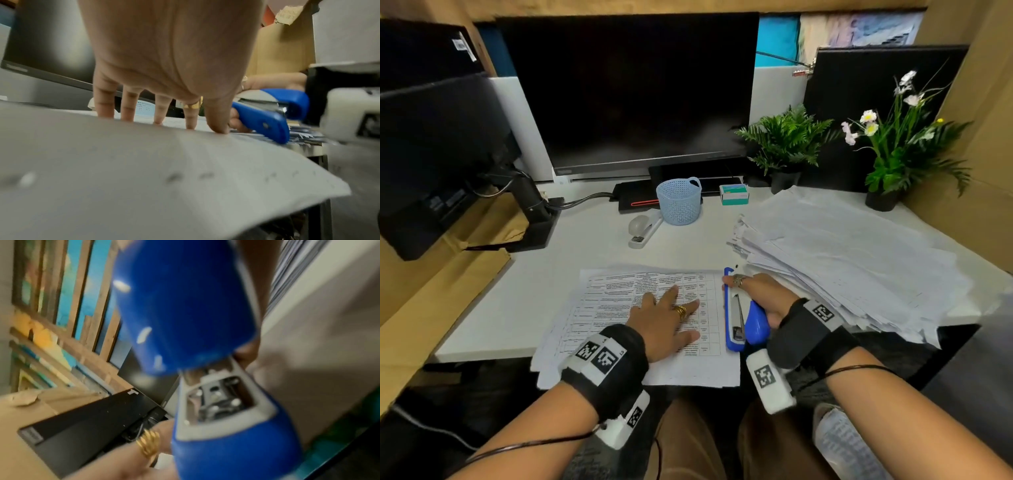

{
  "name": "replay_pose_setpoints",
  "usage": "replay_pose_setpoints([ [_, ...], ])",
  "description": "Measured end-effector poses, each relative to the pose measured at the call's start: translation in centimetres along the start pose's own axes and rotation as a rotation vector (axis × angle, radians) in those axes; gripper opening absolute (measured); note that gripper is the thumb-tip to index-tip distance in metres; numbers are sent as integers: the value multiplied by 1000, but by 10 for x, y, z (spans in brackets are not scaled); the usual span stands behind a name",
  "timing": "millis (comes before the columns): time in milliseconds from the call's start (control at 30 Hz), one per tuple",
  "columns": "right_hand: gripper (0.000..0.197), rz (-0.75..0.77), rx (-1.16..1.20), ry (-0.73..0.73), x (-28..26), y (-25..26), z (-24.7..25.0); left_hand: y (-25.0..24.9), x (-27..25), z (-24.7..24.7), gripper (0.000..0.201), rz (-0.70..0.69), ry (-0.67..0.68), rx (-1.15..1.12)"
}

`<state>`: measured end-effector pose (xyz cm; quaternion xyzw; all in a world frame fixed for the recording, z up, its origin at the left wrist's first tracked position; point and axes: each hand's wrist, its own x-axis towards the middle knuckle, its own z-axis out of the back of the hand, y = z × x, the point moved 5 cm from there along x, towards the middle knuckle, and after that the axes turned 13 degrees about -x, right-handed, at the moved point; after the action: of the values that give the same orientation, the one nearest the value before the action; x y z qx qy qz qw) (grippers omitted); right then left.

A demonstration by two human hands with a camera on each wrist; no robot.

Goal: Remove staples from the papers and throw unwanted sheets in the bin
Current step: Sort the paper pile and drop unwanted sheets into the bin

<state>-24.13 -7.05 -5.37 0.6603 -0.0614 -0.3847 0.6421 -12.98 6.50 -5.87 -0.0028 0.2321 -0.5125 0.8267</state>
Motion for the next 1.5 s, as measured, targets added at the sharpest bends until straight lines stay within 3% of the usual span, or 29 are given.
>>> replay_pose_setpoints([
  [67, 17, 78, -24, -38, 0, -3, 2, 0, -2, 9, 55, -15, -118, -159],
  [133, 21, 146, -41, -47, -2, -6, 5, -1, -3, 24, 50, -50, -339, -291],
  [233, 22, 260, -99, -68, -11, 4, 8, -4, -1, 44, 48, -85, -551, -368],
  [500, 27, 419, -303, 70, -38, 24, 11, -14, 17, 53, 62, -31, -508, -459],
  [600, 22, 401, -285, 32, -35, 20, 13, -13, 17, 54, 41, -110, -474, -731],
  [700, 14, 356, -242, -34, -30, 15, 14, -11, 17, 54, 29, -139, -495, -796],
  [833, 19, 298, 53, -214, -33, 25, 25, -14, 15, 52, 30, -172, -464, -901],
  [933, 22, 265, 306, -245, -37, 36, 36, -17, 13, 51, 18, -198, -455, -915],
  [1033, 16, 221, 483, -236, -39, 39, 43, -18, 11, 51, 30, -226, -492, -884],
  [1100, 11, 204, 527, -235, -38, 37, 47, -18, 8, 53, 33, -224, -530, -896],
  [1233, 18, 197, 573, -289, -40, 27, 50, -20, 1, 52, 45, -220, -494, -944],
  [1333, 14, 209, 630, -299, -47, 22, 47, -24, -4, 51, 29, -220, -500, -920],
  [1400, 9, 199, 644, -306, -52, 21, 45, -29, -10, 54, 54, -221, -555, -878],
  [1433, 7, 203, 636, -324, -54, 21, 44, -32, -13, 55, 55, -234, -579, -871],
  [1500, 8, 253, 615, -378, -56, 24, 43, -38, -17, 58, 45, -272, -582, -879],
])
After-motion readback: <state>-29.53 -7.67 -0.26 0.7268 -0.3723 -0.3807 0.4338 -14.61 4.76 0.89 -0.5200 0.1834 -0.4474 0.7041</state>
